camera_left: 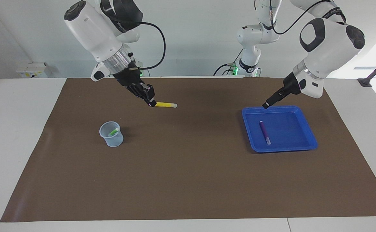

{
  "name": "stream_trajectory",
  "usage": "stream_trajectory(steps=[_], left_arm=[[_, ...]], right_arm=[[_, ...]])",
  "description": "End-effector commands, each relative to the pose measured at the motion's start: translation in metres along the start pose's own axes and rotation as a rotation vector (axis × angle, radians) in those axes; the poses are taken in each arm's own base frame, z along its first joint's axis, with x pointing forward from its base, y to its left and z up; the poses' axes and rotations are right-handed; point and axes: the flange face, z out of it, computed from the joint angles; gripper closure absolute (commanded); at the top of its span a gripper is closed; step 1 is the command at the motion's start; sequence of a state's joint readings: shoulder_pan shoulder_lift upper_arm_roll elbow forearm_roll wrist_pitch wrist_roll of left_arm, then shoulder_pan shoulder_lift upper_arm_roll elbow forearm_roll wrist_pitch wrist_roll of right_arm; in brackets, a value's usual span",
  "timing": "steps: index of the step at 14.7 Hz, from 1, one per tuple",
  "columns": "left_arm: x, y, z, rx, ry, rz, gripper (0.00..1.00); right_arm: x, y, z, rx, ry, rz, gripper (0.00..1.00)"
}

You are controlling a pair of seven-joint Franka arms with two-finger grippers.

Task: Right arm passes pens to left for tray arrangement
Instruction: 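Lift the yellow pen from the cup with the right gripper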

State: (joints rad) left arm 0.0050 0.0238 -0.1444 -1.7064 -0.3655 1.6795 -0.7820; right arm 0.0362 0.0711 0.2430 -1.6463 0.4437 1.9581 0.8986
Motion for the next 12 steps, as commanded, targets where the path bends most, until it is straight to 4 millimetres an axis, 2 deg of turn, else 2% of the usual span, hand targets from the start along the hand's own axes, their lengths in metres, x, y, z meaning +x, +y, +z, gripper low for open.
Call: stream_trajectory(steps=[1,2,4,7,8,10,12], left_arm=[[-0.035,0.018,-0.015,-0.061,-0.029,-0.222,0.00],[-0.043,0.026,-0.022,-0.084,-0.032,-0.285,0.00],[-0.059,0.041,-0.026,-0.115,-0.029,-0.384,0.00],[-0.110,0.077,-0.033,-0.170,-0.021,-0.584,0.00],[-0.122,0.085,-0.032,-0.181,-0.018,-0.686,0.00],[-0.153,0.102,-0.021,-0.187,0.020,-0.759,0.00],[-0.180,0.113,-0.011,-0.192,0.088,-0.868,0.00]], right_arm=[[-0.020,-0.015,0.008,0.039,-0.069,0.135,1.00],[-0.029,-0.021,0.011,0.043,-0.088,0.170,1.00],[-0.027,-0.028,0.012,0.051,-0.104,0.248,1.00],[-0.044,-0.043,0.020,0.112,-0.159,0.372,1.00],[-0.045,-0.046,0.020,0.125,-0.167,0.405,1.00],[-0.060,-0.053,0.029,0.120,-0.182,0.408,1.00],[-0.065,-0.058,0.030,0.129,-0.181,0.416,1.00]])
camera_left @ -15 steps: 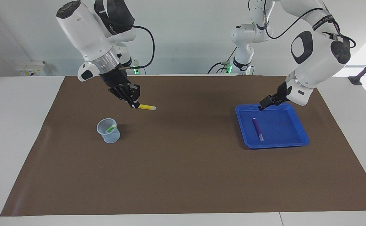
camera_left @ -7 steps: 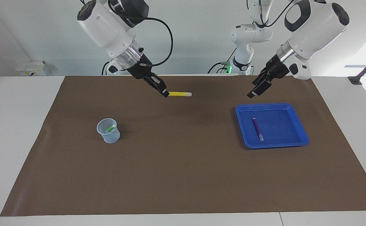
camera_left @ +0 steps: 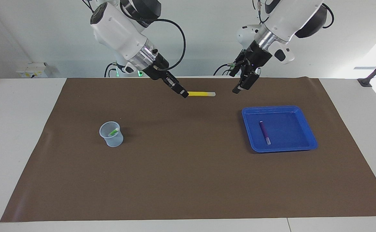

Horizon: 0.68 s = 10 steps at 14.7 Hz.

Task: Right arm passes pens to left for tray arrangement
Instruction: 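Grasp the yellow pen with the left gripper and release the right gripper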

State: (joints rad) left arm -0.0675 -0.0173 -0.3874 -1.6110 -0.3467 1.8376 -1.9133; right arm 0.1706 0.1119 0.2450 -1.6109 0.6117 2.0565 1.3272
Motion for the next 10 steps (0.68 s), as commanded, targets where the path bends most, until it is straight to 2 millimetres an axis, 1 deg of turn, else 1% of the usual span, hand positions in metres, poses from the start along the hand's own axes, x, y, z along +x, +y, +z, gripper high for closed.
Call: stream_trajectory(steps=[1,2,3,5,7,8,9,10], left_arm=[[-0.035,-0.019,0.009,-0.050,0.096,-0.097,0.00],[-0.046,-0.027,0.012,-0.059,0.117,-0.113,0.00],[-0.048,-0.029,0.010,-0.070,0.117,-0.144,0.00],[-0.047,-0.026,0.009,-0.090,0.106,-0.199,0.00],[-0.048,-0.025,0.016,-0.096,0.100,-0.237,0.00],[-0.050,-0.025,0.024,-0.095,0.095,-0.265,0.00],[-0.058,-0.029,0.032,-0.089,0.090,-0.277,0.00],[-0.059,-0.030,0.040,-0.080,0.093,-0.296,0.00]], right_arm=[[-0.008,-0.008,0.004,0.022,-0.024,0.028,1.00],[-0.009,-0.008,0.004,0.023,-0.022,0.026,1.00],[-0.010,-0.008,0.006,0.020,-0.024,0.024,1.00],[-0.009,-0.008,0.006,0.021,-0.023,0.025,1.00],[-0.009,-0.009,0.006,0.022,-0.022,0.025,1.00],[-0.010,-0.008,0.006,0.021,-0.021,0.023,1.00],[-0.009,-0.008,0.006,0.022,-0.020,0.024,1.00],[-0.010,-0.008,0.006,0.021,-0.020,0.022,1.00]])
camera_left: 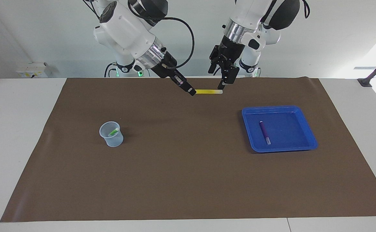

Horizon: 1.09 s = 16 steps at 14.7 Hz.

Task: Right arm passes pens to left for tray arrangement
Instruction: 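Grasp the yellow pen with the left gripper and release the right gripper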

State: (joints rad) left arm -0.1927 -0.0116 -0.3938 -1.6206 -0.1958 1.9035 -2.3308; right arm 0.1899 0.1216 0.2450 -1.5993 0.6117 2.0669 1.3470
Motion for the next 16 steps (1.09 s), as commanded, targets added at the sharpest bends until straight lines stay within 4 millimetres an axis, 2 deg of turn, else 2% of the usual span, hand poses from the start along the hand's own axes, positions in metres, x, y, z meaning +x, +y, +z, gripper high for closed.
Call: stream_trajectory(steps=[1,5,9,13,16], left_arm=[[-0.005,-0.006,0.020,-0.018,0.001,-0.060,0.00],[-0.004,-0.001,0.037,-0.055,-0.035,-0.064,0.00],[-0.003,-0.001,0.039,-0.058,-0.037,-0.062,0.02],[-0.004,0.001,0.033,-0.062,-0.042,-0.062,0.15],[-0.007,-0.002,0.033,-0.060,-0.042,-0.056,0.31]], right_arm=[[-0.001,-0.006,0.000,0.018,-0.013,0.017,1.00],[-0.001,-0.007,0.000,0.029,-0.007,0.015,1.00],[-0.001,-0.008,-0.001,0.039,-0.005,0.014,1.00],[0.003,-0.008,0.003,0.035,-0.004,0.018,1.00],[0.003,-0.008,0.003,0.035,-0.004,0.018,1.00]])
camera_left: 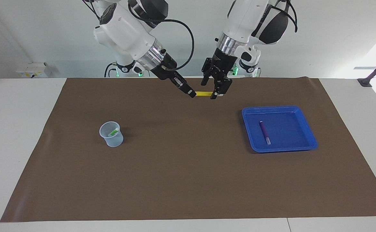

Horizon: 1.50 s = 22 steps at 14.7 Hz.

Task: Right arm passes pens to left for tray arrangement
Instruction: 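Grasp the yellow pen with the left gripper and release the right gripper, then place the yellow pen in the tray beside the purple pen with the left gripper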

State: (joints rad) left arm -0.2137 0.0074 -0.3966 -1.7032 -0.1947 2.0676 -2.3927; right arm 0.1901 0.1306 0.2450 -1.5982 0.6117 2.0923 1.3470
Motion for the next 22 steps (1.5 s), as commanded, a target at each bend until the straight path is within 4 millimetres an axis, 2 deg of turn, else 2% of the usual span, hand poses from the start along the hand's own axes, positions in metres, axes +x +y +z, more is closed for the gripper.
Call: stream_trajectory(steps=[1,3,4,6,7,8,13,14,15,16,17,18,22], left_arm=[[-0.002,-0.004,-0.004,-0.021,0.005,0.004,0.33],[-0.002,-0.004,-0.004,-0.021,0.005,0.004,0.39],[-0.003,-0.004,-0.004,-0.022,0.004,0.005,0.48],[-0.003,-0.004,-0.004,-0.023,0.005,0.006,0.74],[-0.003,-0.004,-0.005,-0.032,0.011,0.012,0.91],[-0.003,-0.004,-0.005,-0.048,0.019,0.024,1.00],[-0.008,-0.007,-0.006,-0.059,0.011,0.043,1.00],[-0.007,-0.003,-0.005,-0.059,0.011,0.038,1.00],[-0.007,-0.003,-0.005,-0.060,0.010,0.038,1.00],[-0.007,-0.003,-0.005,-0.058,0.011,0.037,1.00],[-0.006,-0.001,-0.005,-0.060,0.010,0.035,1.00],[-0.006,-0.001,-0.005,-0.061,0.010,0.033,1.00],[-0.001,0.009,-0.003,-0.075,0.002,0.075,1.00]], right_arm=[[-0.001,-0.005,0.001,0.016,-0.007,0.012,1.00],[-0.001,-0.005,0.001,0.014,-0.008,0.011,1.00],[-0.001,-0.005,0.001,0.013,-0.008,0.011,1.00],[-0.001,-0.005,0.001,0.012,-0.007,0.010,1.00],[-0.001,-0.005,0.001,0.012,-0.007,0.010,1.00],[-0.001,-0.005,0.001,0.012,-0.007,0.009,1.00],[-0.001,-0.004,0.002,0.010,-0.007,0.006,1.00],[-0.001,-0.004,0.002,0.008,-0.006,0.004,0.84],[-0.001,-0.004,0.002,0.006,-0.006,0.004,0.48],[0.000,-0.004,0.002,0.003,-0.003,0.003,0.27],[0.000,-0.003,0.002,0.000,0.004,-0.001,0.19],[0.002,-0.003,0.002,-0.006,0.015,-0.007,0.14],[0.014,0.001,0.008,-0.065,0.099,-0.098,0.06]])
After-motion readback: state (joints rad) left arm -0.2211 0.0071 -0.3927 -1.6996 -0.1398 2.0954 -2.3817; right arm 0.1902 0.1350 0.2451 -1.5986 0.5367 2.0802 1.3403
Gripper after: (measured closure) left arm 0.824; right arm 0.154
